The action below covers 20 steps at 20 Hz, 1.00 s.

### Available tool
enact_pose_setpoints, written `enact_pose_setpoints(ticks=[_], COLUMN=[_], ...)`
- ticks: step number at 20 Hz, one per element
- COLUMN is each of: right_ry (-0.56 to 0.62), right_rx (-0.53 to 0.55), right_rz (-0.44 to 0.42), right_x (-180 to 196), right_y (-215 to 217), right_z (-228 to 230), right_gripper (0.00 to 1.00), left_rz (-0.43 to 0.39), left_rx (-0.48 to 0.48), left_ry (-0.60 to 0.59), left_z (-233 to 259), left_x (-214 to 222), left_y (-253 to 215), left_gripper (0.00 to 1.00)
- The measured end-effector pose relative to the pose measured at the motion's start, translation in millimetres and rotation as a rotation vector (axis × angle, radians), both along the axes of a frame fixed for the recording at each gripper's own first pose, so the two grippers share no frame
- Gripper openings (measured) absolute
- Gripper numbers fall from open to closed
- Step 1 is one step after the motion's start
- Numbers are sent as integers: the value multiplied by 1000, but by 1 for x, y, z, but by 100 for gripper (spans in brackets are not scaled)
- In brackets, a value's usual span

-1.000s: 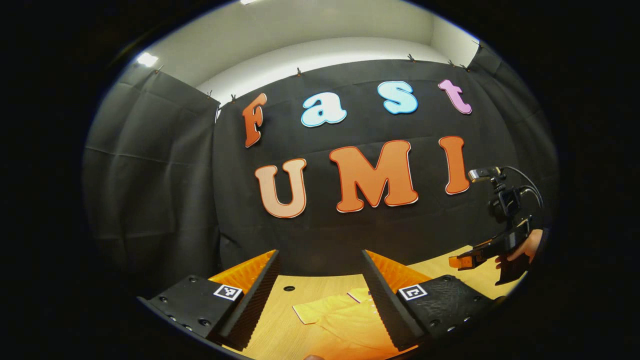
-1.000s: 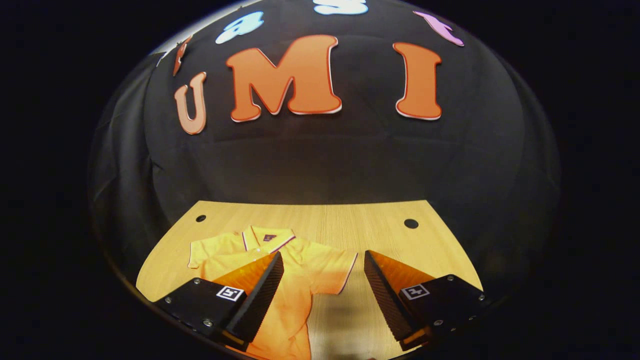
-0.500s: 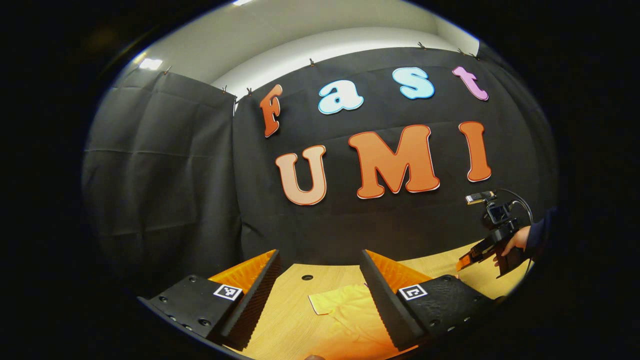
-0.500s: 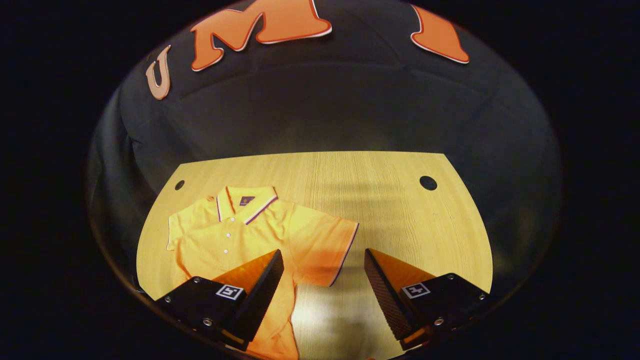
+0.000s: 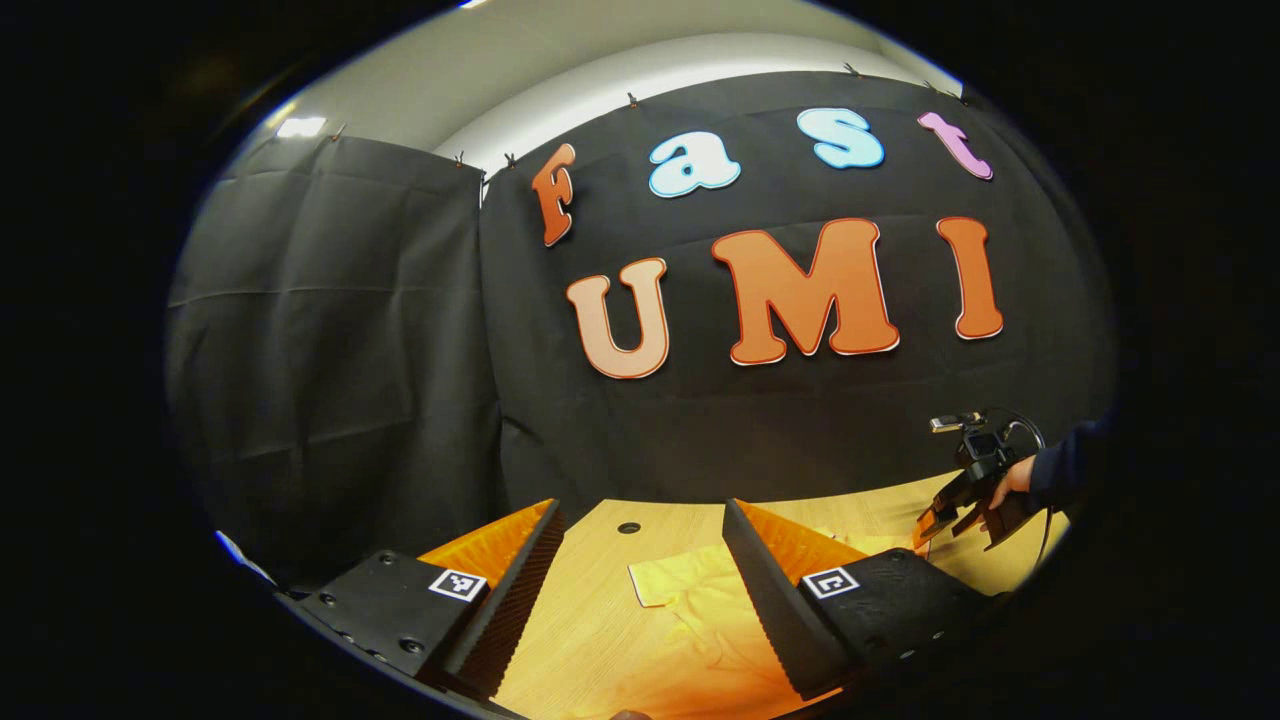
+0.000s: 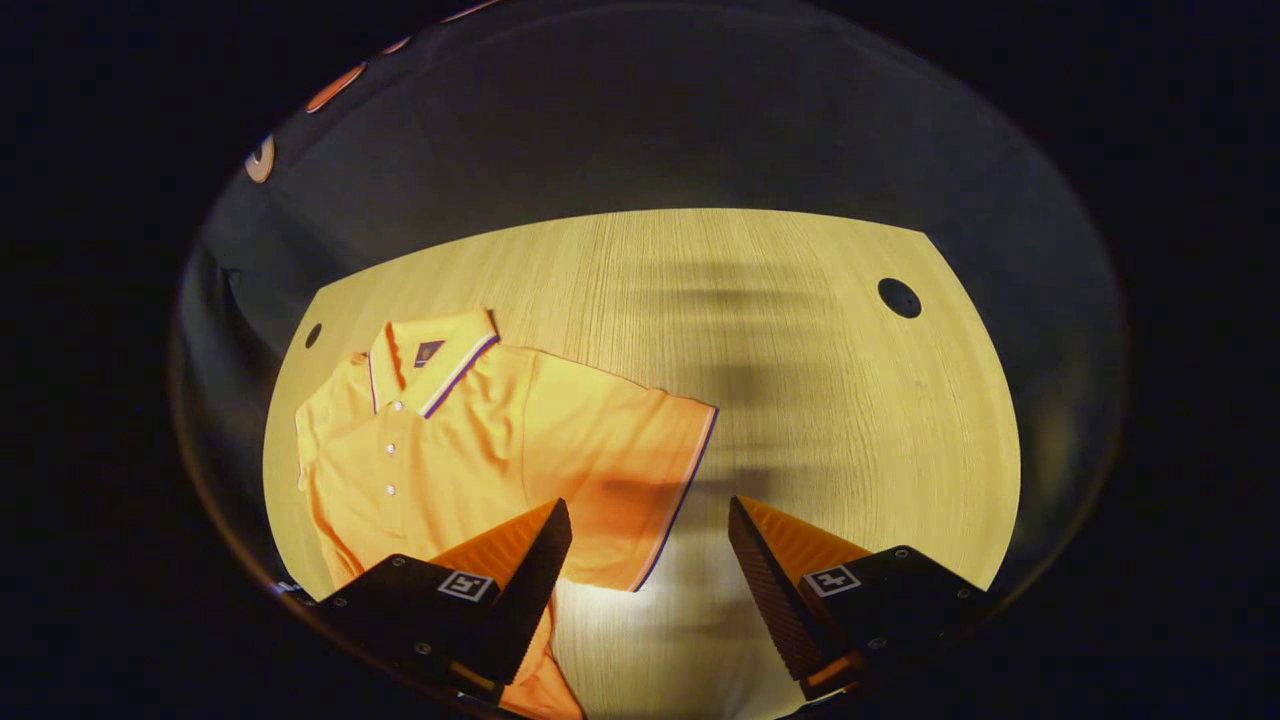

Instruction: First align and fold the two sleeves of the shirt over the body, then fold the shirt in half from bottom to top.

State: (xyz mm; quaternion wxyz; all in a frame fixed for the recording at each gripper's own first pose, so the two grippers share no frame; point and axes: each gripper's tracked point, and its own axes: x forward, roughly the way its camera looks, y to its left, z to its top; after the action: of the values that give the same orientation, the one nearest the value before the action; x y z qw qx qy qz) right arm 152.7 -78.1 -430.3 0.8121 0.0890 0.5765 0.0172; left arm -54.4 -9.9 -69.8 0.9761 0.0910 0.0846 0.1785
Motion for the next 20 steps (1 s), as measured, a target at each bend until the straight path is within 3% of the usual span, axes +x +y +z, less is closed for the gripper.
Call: enact_pose_setpoints(ticks=[2,3,4,10,14,15,18,20], right_ry=[39,75,98,204,271,281,271,255], right_rx=[-15,-28,-27,-33,-72,-69,-69,-24], right_rz=[17,29,40,32,78,73,86,25], right_x=[7,5,6,9,2,0,-3,-1], right_y=[-1,-3,-2,0,5,8,7,5], right_z=[-17,-24,-30,-56,-53,-52,-53,-52], right_gripper=[95,88,94,86,80,67,50,30], left_rz=[8,13,17,43,47,49,44,40], left_rx=[-12,-12,-8,-15,-37,-46,-51,-53], left_ry=[17,24,31,60,71,83,116,103], left_z=[-5,-7,-7,-15,-24,-28,-36,-32], left_x=[4,5,5,7,8,9,11,10], left_y=[-2,-2,-3,2,3,3,4,7], left_gripper=[99,99,99,99,99,99,99,100])
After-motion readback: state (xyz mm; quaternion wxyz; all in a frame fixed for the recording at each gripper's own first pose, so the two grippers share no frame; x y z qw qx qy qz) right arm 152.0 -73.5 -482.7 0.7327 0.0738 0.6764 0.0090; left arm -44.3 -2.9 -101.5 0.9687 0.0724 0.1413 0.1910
